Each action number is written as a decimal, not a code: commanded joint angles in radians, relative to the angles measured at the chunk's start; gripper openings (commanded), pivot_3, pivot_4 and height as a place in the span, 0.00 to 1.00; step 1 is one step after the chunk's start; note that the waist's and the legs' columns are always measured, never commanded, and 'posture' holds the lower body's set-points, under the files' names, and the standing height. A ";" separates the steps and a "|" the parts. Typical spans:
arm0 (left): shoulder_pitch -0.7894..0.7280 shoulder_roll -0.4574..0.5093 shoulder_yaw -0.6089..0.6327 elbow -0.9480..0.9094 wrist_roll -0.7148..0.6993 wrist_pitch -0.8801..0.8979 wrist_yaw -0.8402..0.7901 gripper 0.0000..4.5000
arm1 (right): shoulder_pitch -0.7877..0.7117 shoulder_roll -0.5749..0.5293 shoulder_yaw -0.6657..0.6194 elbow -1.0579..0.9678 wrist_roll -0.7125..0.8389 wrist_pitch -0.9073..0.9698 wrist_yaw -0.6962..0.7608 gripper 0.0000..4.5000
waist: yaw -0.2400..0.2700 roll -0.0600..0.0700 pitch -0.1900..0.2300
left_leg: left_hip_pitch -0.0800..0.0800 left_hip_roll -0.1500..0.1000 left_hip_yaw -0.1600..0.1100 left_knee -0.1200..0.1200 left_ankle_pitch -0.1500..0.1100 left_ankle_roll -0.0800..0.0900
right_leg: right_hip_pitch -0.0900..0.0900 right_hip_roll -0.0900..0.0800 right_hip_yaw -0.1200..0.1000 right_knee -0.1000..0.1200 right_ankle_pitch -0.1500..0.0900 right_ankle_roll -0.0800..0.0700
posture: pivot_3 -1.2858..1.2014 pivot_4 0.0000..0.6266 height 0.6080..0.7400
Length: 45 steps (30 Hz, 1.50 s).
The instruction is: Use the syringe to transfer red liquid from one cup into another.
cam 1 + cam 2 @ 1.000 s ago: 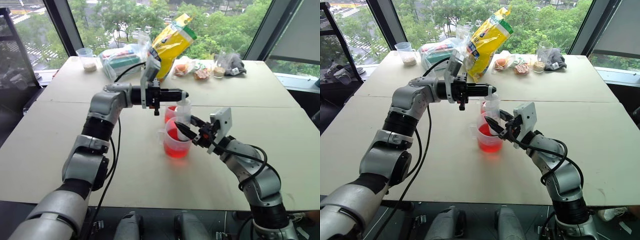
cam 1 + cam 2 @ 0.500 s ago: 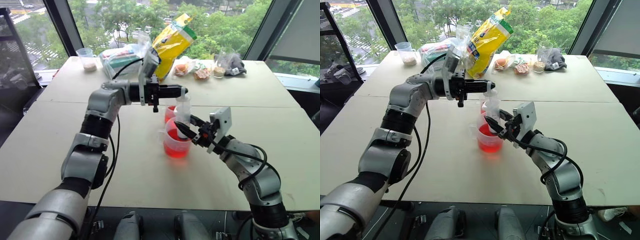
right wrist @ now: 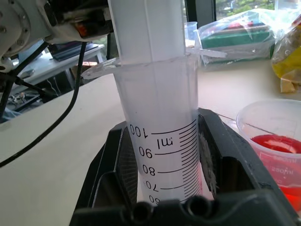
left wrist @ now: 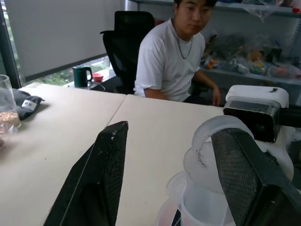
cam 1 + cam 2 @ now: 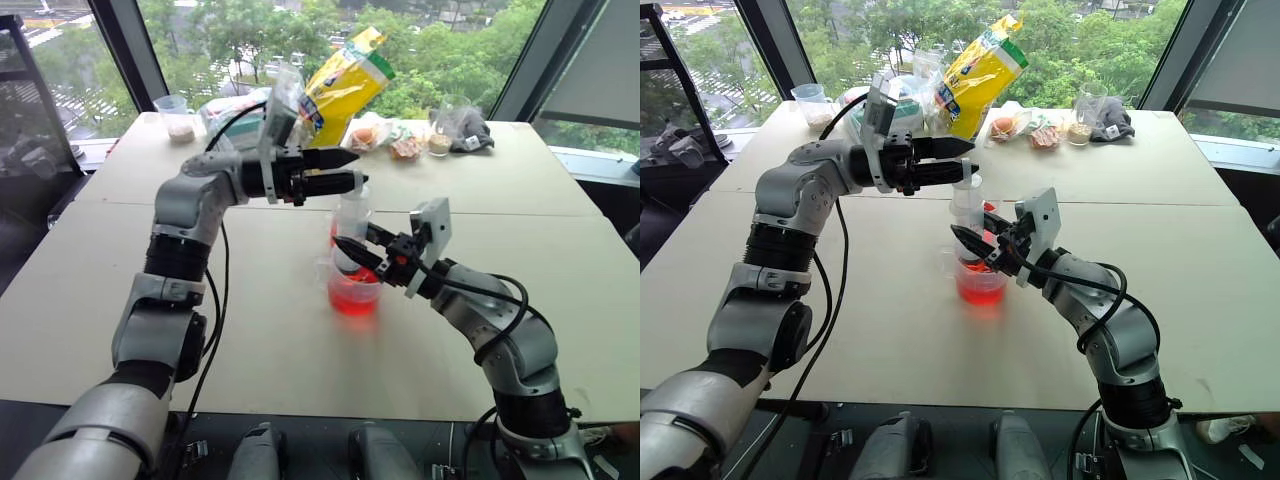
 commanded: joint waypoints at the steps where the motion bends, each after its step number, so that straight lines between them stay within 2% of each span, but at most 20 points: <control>1: 0.039 0.028 -0.025 -0.027 0.011 0.009 -0.021 0.65 | -0.070 0.007 -0.101 -0.087 0.073 -0.023 -0.029 0.32 | 0.000 0.000 0.000 | 0.000 0.000 0.000 0.000 0.000 0.000 | 0.000 0.000 0.000 0.000 0.000 0.000 | 0.52 0.24 1.00; 10: 0.102 0.109 -0.006 -0.073 0.005 0.045 -0.013 0.65 | -0.055 -0.009 -0.132 -0.101 0.116 -0.001 -0.041 0.32 | -0.001 0.000 0.000 | 0.000 0.000 0.000 0.000 0.000 0.000 | 0.000 0.000 0.000 0.001 0.000 0.000 | 0.52 0.24 1.00; 18: 0.101 0.143 0.031 -0.084 -0.016 0.065 0.024 0.65 | -0.031 -0.025 -0.123 -0.123 0.128 0.003 -0.040 0.32 | 0.000 0.000 0.000 | 0.000 0.000 0.000 0.000 0.000 0.000 | 0.000 0.000 0.000 0.000 0.000 0.000 | 0.52 0.24 1.00; 22: 0.098 0.154 0.044 -0.091 -0.023 0.072 0.039 0.65 | -0.079 -0.050 -0.142 -0.109 0.147 0.009 -0.031 0.32 | -0.002 0.000 0.000 | 0.000 0.000 0.000 0.000 0.000 0.000 | 0.000 0.000 0.000 0.001 0.000 0.000 | 0.52 0.24 1.00; 25: 0.097 0.169 0.061 -0.094 -0.028 0.075 0.055 0.65 | -0.176 -0.105 -0.151 -0.052 0.161 0.019 0.018 0.32 | -0.004 0.000 0.000 | 0.001 0.000 0.000 0.000 0.000 0.000 | 0.000 0.000 0.000 0.001 0.000 0.000 | 0.52 0.24 1.00; 30: 0.111 0.189 0.082 -0.100 -0.032 0.068 0.086 0.65 | -0.389 -0.133 -0.135 0.234 0.107 -0.060 0.113 0.32 | -0.003 0.000 0.000 | 0.001 0.000 0.001 0.000 0.000 0.000 | 0.000 0.000 0.000 0.002 0.000 0.000 | 0.52 0.24 1.00; 37: 0.152 0.204 0.101 -0.184 -0.059 0.102 0.126 0.65 | -0.578 -0.037 -0.105 0.818 -0.070 -0.394 0.206 0.32 | -0.003 0.000 0.000 | 0.000 0.000 0.004 0.000 0.000 0.000 | 0.000 0.000 0.000 0.000 0.000 0.000 | 0.52 0.24 1.00; 41: 0.124 0.177 0.107 -0.182 -0.058 0.087 0.171 0.65 | -0.585 0.001 -0.106 0.952 -0.112 -0.485 0.241 0.32 | -0.001 0.000 0.000 | 0.000 0.000 0.004 -0.001 0.000 0.000 | 0.000 -0.001 0.000 -0.001 0.000 0.000 | 0.52 0.24 1.00; 45: 0.036 0.129 0.088 -0.108 -0.046 0.049 0.175 0.65 | -0.581 0.019 -0.113 0.990 -0.133 -0.512 0.252 0.32 | -0.001 0.000 0.000 | 0.000 0.000 0.005 -0.001 0.000 0.000 | 0.000 -0.002 0.000 -0.001 0.000 0.000 | 0.52 0.24 1.00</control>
